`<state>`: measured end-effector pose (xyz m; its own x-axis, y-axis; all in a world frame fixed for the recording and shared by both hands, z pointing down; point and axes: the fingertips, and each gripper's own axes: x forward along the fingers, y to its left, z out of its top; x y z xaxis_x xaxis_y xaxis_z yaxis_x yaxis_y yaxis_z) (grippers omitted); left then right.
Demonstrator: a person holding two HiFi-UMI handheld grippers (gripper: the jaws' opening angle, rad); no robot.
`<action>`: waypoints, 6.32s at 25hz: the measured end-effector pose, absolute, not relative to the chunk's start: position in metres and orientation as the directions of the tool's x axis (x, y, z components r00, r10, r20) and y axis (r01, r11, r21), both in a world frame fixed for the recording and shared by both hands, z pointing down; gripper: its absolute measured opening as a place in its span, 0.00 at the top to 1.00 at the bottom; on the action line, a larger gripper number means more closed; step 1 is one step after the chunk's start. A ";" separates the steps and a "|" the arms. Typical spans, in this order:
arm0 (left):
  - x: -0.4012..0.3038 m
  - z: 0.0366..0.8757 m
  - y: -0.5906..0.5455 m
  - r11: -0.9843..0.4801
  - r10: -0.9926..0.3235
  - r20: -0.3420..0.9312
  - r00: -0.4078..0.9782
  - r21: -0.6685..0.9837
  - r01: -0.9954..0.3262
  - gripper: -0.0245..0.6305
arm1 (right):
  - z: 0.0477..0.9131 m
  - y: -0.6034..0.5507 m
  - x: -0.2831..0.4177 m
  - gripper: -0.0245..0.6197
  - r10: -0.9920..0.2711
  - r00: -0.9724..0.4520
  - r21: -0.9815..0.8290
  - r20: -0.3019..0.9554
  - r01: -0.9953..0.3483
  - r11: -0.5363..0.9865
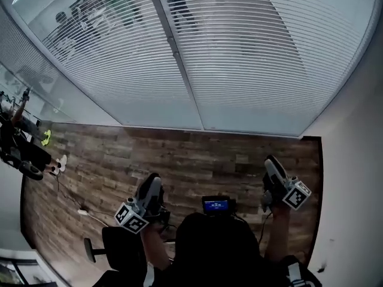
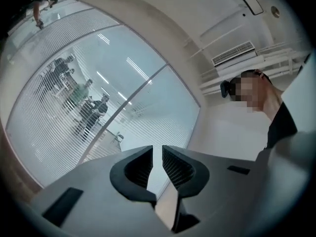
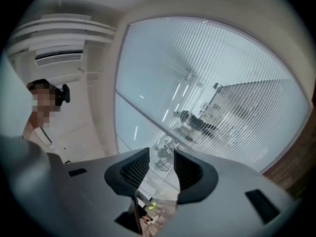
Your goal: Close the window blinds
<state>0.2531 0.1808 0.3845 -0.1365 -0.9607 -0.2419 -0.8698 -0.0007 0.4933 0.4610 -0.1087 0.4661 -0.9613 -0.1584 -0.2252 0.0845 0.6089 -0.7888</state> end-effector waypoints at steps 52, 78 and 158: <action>-0.008 0.449 -0.261 0.054 -0.995 -0.031 -0.096 0.643 -0.764 0.67 | 0.435 -0.451 0.219 0.68 -0.040 -0.972 -0.720 -0.231 0.143 0.679; -0.181 0.498 -0.223 0.593 -0.797 0.149 -0.586 0.378 -0.711 0.54 | 0.454 -0.473 0.251 0.68 -0.106 -0.961 -0.716 -0.255 0.114 0.689; -0.187 0.477 -0.241 0.631 -0.773 0.135 -0.620 0.264 -0.729 0.62 | 0.426 -0.457 0.231 0.68 -0.108 -0.974 -0.674 -0.197 0.055 0.737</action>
<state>-0.1875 -0.2412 0.4765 -0.6200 -0.7729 0.1350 -0.7293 0.6311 0.2644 0.2307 -0.4574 0.4264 -0.9744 -0.1080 -0.1972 0.0547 0.7367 -0.6740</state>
